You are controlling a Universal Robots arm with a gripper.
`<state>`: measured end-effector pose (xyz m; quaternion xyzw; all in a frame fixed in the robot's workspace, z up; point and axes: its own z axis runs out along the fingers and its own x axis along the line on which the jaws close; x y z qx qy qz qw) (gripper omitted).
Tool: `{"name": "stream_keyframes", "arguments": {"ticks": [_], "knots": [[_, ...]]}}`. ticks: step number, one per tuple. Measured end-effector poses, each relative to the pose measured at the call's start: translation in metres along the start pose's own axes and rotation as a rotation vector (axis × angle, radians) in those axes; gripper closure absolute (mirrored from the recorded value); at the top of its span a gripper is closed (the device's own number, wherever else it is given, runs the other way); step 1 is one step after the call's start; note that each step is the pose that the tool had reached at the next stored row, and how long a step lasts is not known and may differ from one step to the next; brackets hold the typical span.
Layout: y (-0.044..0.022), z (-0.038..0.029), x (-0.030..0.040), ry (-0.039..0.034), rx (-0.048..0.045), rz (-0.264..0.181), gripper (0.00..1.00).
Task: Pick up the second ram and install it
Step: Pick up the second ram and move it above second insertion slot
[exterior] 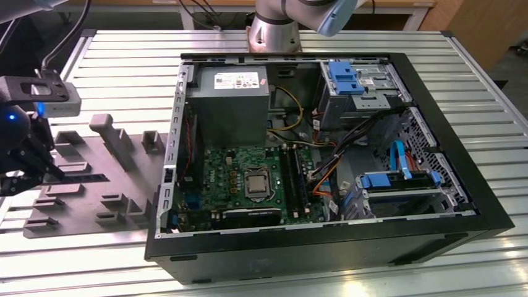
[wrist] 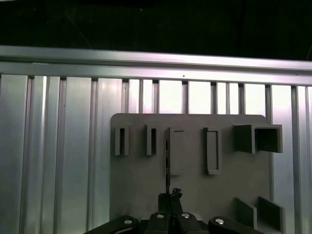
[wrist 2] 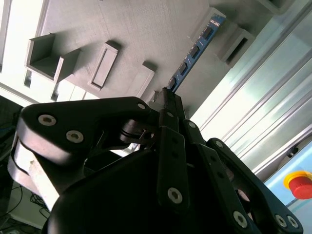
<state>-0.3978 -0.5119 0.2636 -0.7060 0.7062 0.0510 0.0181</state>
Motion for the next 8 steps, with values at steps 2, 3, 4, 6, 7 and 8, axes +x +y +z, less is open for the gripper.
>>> {"name": "stream_keyframes", "arguments": {"ticks": [2, 3, 4, 6, 7, 8], "knots": [[0.0000, -0.0006, -0.0001, -0.0011, 0.0000, 0.000, 0.89], [0.0001, -0.0009, -0.0001, -0.0018, 0.0000, 0.000, 0.89], [0.0001, -0.0013, -0.0001, -0.0025, 0.0000, 0.000, 0.89], [0.0001, -0.0022, -0.0002, -0.0038, -0.0001, 0.000, 0.89], [0.0001, -0.0027, -0.0003, -0.0046, -0.0001, 0.000, 0.89], [0.0001, -0.0031, -0.0003, -0.0056, 0.0000, 0.000, 0.89]]}}
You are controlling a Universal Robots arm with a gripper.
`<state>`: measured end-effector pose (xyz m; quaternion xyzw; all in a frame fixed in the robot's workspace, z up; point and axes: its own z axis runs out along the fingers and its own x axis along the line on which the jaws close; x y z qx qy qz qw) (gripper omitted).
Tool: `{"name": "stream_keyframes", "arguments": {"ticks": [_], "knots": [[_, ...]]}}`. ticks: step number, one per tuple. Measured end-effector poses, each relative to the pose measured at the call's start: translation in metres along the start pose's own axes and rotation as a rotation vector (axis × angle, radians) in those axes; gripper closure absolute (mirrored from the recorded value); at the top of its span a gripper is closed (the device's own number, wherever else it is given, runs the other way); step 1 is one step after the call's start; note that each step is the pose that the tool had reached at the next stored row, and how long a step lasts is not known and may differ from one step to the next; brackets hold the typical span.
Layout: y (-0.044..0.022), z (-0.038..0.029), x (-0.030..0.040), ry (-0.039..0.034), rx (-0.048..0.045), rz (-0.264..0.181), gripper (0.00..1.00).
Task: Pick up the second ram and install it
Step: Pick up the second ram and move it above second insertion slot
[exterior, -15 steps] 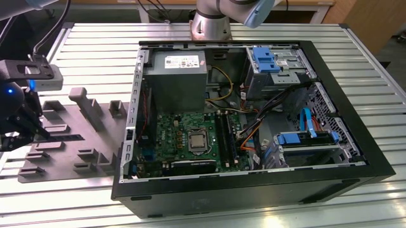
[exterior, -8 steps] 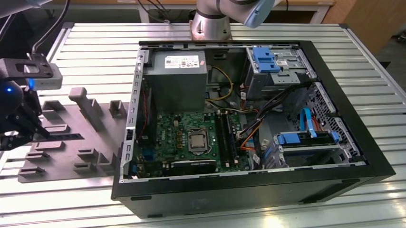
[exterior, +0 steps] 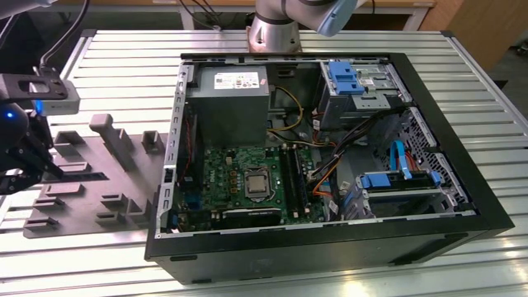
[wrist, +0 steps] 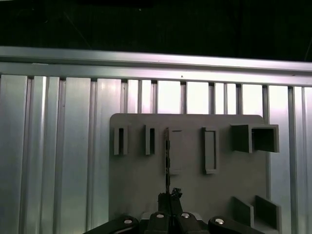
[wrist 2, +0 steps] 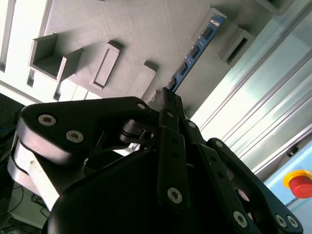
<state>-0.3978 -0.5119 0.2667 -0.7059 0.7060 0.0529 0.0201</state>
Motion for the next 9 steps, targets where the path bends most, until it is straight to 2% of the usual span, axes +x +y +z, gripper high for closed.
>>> {"name": "stream_keyframes", "arguments": {"ticks": [9], "knots": [[0.0002, -0.0032, -0.0003, -0.0100, 0.0000, 0.000, 0.89]]}}
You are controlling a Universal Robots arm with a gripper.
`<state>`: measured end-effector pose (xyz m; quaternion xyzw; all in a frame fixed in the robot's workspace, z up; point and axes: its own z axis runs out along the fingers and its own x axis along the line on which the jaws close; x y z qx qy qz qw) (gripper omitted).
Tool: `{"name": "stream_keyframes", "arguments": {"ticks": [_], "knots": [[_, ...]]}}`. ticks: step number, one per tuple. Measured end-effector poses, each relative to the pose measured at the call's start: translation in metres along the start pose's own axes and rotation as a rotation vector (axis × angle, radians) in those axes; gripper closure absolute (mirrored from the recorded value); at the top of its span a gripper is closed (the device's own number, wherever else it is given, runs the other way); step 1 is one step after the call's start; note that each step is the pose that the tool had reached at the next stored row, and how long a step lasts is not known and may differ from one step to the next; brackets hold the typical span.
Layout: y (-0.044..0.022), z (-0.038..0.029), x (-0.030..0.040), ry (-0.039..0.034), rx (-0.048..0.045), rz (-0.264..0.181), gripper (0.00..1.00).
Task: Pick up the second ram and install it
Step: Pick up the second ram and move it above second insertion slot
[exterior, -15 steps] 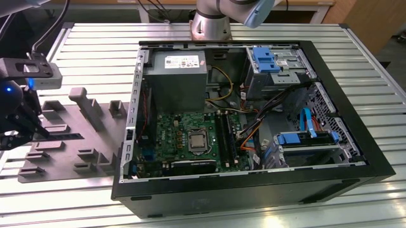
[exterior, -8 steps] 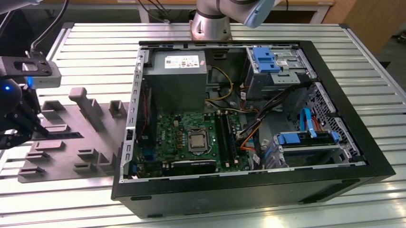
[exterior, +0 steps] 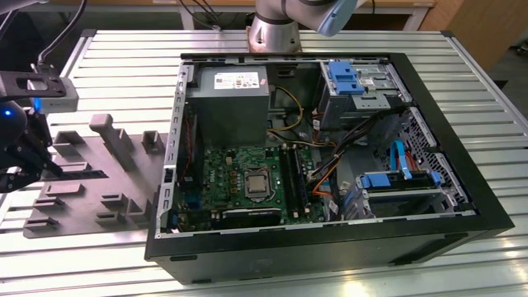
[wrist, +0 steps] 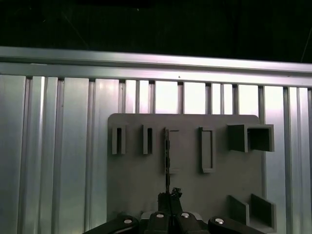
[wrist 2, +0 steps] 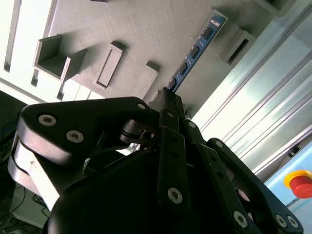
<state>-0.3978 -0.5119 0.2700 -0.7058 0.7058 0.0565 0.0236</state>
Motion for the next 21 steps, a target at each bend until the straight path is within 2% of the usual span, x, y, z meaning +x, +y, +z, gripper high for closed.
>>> {"name": "stream_keyframes", "arguments": {"ticks": [21], "knots": [[0.0004, -0.0081, -0.0009, -0.0199, -0.0002, -0.001, 0.89]]}}
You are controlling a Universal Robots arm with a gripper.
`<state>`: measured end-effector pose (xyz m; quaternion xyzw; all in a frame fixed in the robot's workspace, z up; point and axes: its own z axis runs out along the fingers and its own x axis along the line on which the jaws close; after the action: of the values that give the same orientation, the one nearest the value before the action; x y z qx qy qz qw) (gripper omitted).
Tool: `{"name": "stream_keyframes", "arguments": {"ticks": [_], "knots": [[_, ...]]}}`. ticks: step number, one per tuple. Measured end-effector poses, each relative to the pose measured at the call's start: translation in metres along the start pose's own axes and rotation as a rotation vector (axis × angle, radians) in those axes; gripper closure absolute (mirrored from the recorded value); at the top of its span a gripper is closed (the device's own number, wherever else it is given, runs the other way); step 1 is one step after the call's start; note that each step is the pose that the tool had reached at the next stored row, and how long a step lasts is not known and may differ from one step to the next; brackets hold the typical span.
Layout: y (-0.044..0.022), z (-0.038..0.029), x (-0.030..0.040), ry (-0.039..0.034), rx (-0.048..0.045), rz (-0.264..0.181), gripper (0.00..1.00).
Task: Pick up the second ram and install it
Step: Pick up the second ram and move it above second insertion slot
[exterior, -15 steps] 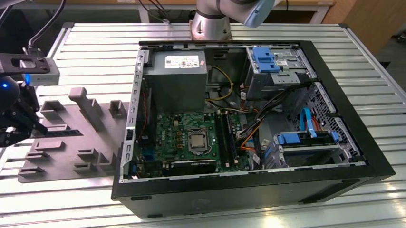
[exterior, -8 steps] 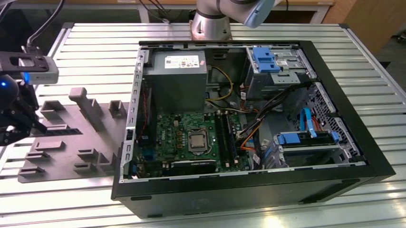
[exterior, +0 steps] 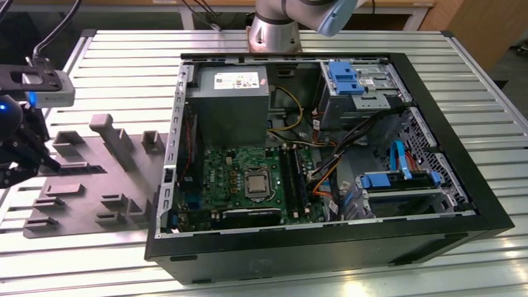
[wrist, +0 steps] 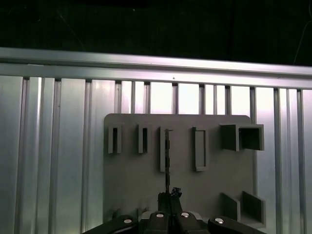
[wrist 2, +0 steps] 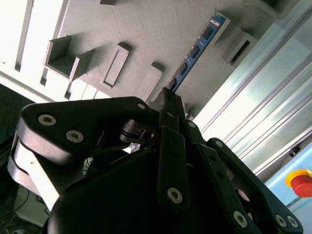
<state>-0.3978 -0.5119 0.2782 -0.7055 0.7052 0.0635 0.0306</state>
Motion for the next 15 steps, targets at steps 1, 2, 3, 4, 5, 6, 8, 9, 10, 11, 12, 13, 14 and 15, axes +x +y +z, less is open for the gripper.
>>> {"name": "stream_keyframes", "arguments": {"ticks": [1, 2, 3, 4, 5, 6, 8, 9, 10, 11, 12, 13, 14, 15], "knots": [[0.0000, -0.0004, -0.0001, -0.0010, 0.0001, 0.000, 0.89], [0.0000, -0.0008, -0.0001, -0.0020, 0.0001, 0.000, 0.89], [0.0001, -0.0012, -0.0002, -0.0031, 0.0001, 0.000, 0.89], [0.0001, -0.0015, -0.0002, -0.0043, 0.0001, 0.000, 0.89], [0.0001, -0.0020, -0.0002, -0.0056, 0.0001, 0.000, 0.89], [0.0001, -0.0024, -0.0003, -0.0072, 0.0001, 0.000, 0.89], [0.0002, -0.0035, -0.0005, -0.0100, 0.0000, 0.000, 0.89], [0.0002, -0.0040, -0.0005, -0.0111, 0.0000, -0.001, 0.89], [0.0002, -0.0044, -0.0006, -0.0123, 0.0001, -0.001, 0.89], [0.0002, -0.0049, -0.0006, -0.0135, 0.0001, -0.001, 0.89], [0.0003, -0.0053, -0.0007, -0.0147, 0.0001, -0.001, 0.89], [0.0003, -0.0058, -0.0008, -0.0157, 0.0000, -0.001, 0.89], [0.0003, -0.0062, -0.0008, -0.0163, 0.0000, -0.001, 0.89], [0.0003, -0.0066, -0.0009, -0.0170, 0.0000, -0.001, 0.89]]}}
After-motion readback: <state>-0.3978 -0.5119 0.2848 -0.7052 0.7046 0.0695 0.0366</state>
